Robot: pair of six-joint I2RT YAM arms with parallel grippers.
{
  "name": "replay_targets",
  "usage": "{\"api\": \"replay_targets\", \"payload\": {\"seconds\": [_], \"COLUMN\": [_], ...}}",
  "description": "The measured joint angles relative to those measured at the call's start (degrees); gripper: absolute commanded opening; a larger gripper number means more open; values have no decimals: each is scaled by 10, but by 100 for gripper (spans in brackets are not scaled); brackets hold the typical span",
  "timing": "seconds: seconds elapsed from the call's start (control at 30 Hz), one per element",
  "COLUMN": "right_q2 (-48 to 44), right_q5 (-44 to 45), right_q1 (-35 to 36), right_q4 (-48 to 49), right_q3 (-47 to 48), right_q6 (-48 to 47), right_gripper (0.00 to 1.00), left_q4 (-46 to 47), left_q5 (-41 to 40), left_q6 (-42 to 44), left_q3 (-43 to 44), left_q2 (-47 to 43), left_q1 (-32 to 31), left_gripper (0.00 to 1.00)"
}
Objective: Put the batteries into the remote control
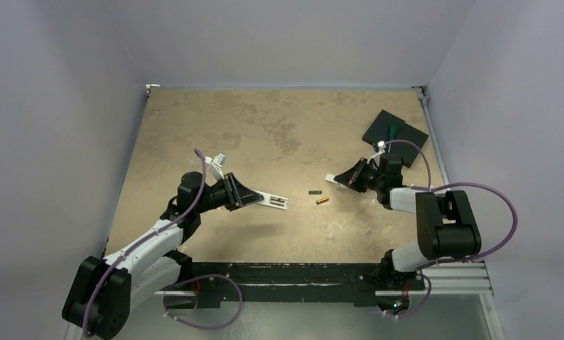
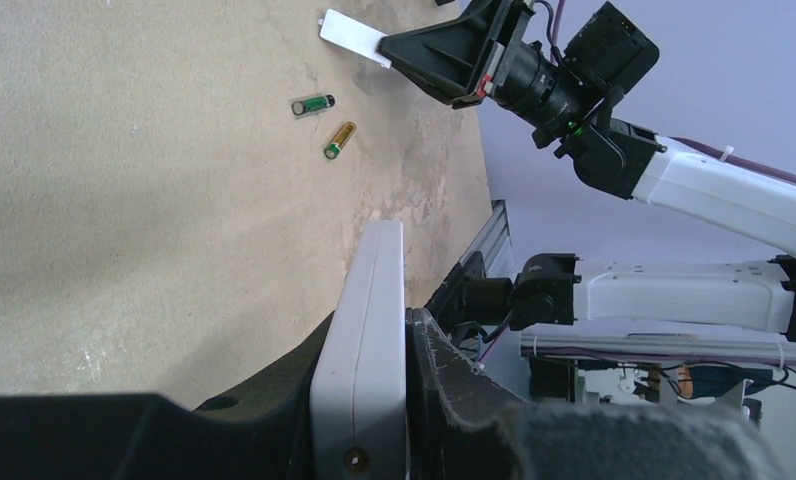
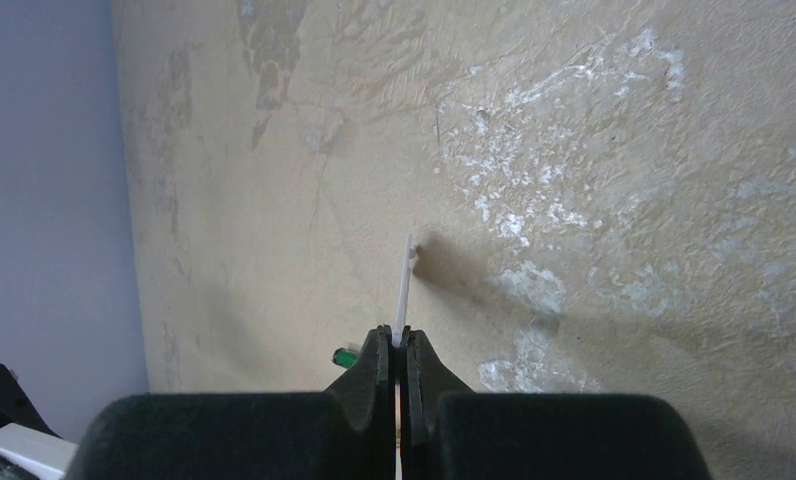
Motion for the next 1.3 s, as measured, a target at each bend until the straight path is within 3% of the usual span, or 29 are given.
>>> {"api": "replay_targets", "payload": {"seconds": [0.33, 0.87, 1.3], "right_q2": [9, 5, -65], "right_q5": [2, 41, 83], "right_q1": [-5, -8, -8], "right_q4": [3, -30, -90], "right_q3": [0, -2, -2], "right_q6": [4, 2, -28], "right_gripper": [25, 45, 46], "left_q4": [0, -14, -30], "left_q5": [5, 12, 12], "left_q6": [0, 1, 6], "left_q3": [0, 0, 0], "left_q2": [0, -33, -43], "left_q1": [0, 0, 0], "left_gripper": [0, 0, 0]}}
